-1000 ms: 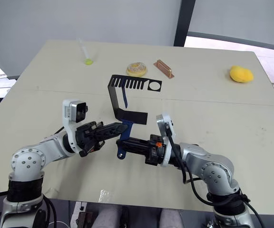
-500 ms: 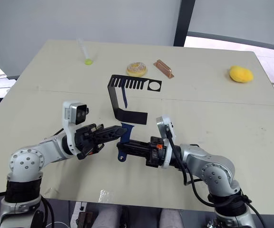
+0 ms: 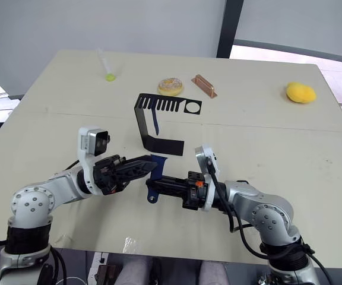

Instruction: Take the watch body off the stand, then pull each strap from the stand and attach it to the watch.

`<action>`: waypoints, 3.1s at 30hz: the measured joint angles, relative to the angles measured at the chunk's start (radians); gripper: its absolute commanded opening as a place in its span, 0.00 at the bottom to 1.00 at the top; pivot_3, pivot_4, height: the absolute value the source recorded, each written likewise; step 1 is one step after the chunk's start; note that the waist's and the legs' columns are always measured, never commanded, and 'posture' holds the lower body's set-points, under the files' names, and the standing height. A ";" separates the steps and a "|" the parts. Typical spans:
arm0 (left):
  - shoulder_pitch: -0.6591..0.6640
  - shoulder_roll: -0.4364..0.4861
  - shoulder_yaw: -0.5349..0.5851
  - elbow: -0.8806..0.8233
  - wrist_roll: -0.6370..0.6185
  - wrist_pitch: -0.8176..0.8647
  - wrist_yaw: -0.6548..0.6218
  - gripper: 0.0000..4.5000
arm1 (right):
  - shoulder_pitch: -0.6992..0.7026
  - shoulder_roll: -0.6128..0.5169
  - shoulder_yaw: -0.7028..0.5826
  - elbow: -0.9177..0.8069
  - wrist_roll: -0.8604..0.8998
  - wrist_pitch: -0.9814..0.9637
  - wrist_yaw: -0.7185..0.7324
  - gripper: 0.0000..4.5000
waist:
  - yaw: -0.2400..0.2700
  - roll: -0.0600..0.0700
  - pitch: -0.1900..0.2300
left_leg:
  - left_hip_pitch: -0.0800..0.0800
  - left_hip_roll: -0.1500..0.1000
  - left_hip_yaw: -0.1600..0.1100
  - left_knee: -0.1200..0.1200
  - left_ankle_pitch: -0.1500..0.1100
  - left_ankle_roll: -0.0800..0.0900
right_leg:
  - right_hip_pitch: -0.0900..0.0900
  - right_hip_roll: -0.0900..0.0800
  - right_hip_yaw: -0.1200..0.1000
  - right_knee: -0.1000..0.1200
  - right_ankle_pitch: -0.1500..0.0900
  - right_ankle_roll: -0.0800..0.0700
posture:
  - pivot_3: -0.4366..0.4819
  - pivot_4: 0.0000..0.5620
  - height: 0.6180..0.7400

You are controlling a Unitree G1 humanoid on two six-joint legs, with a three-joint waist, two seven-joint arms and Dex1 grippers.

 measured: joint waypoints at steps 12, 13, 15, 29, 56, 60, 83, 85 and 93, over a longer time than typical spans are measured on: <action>0.000 -0.008 -0.010 0.000 0.000 0.000 0.000 0.43 | 0.005 -0.002 0.000 0.000 -0.002 0.000 0.000 0.00 | 0.000 0.000 0.000 | 0.000 0.000 0.000 0.000 0.000 0.000 | 0.000 0.000 0.000 0.000 0.000 0.000 | 0.48 0.27 1.00; 0.000 -0.010 -0.010 0.000 0.000 0.000 0.001 0.43 | 0.005 -0.002 0.000 0.000 -0.002 0.000 0.000 0.00 | 0.000 0.000 0.000 | 0.000 0.000 0.000 0.000 0.000 0.000 | 0.000 0.000 0.000 0.000 0.000 0.000 | 0.48 0.27 1.00; 0.000 -0.013 -0.010 0.001 0.000 0.000 0.002 0.43 | 0.005 -0.002 0.000 0.000 -0.002 0.000 0.000 0.00 | 0.000 0.000 0.000 | 0.000 0.000 0.000 0.000 0.000 0.000 | 0.000 0.000 0.000 0.000 0.000 0.000 | 0.48 0.27 1.00; 0.000 -0.013 -0.013 0.002 -0.011 0.016 -0.005 0.01 | 0.005 -0.002 0.000 0.000 -0.009 0.000 0.000 0.00 | 0.000 0.000 0.000 | 0.000 0.000 0.000 0.000 0.000 0.000 | 0.000 0.000 0.000 -0.001 0.000 0.000 | 0.48 0.27 1.00; 0.308 0.166 0.083 -0.086 0.690 -0.711 -0.222 0.00 | 0.507 -0.274 -0.475 -0.033 -0.592 -0.596 0.085 0.98 | 0.027 0.000 0.000 | 0.002 0.000 0.008 -0.008 0.000 0.000 | -0.001 0.001 -0.004 -0.010 0.000 0.001 | 0.48 0.27 1.00; 0.401 0.183 0.190 -0.070 0.750 -0.780 -0.197 0.00 | 0.660 -0.212 -0.595 0.021 -0.675 -0.742 0.092 0.98 | 0.026 0.000 0.000 | 0.004 0.001 0.008 -0.010 0.000 0.000 | -0.001 0.001 -0.003 -0.011 0.001 0.001 | 0.48 0.27 1.00; 0.333 0.231 0.173 -0.010 0.780 -0.822 -0.274 0.00 | 0.809 0.000 -0.653 0.079 -0.746 -0.824 -0.050 0.98 | 0.004 0.004 -0.002 | 0.012 0.001 0.011 -0.017 0.000 -0.002 | 0.001 -0.002 0.007 -0.009 0.000 0.000 | 0.48 0.27 1.00; 0.269 0.255 0.090 -0.024 0.781 -0.807 -0.322 0.00 | 0.801 0.001 -0.597 0.000 -0.746 -0.730 -0.100 0.98 | 0.003 0.004 -0.002 | 0.012 0.001 0.011 -0.017 0.000 -0.002 | 0.001 -0.002 0.007 -0.005 0.000 0.000 | 0.48 0.27 1.00; -0.003 0.289 -0.239 -0.066 0.813 -0.680 -0.483 0.00 | 0.759 0.017 -0.449 -0.169 -0.744 -0.542 -0.200 0.98 | 0.004 0.003 -0.002 | 0.012 0.000 0.014 -0.016 0.000 -0.001 | 0.000 0.001 0.004 -0.003 0.000 0.000 | 0.48 0.27 1.00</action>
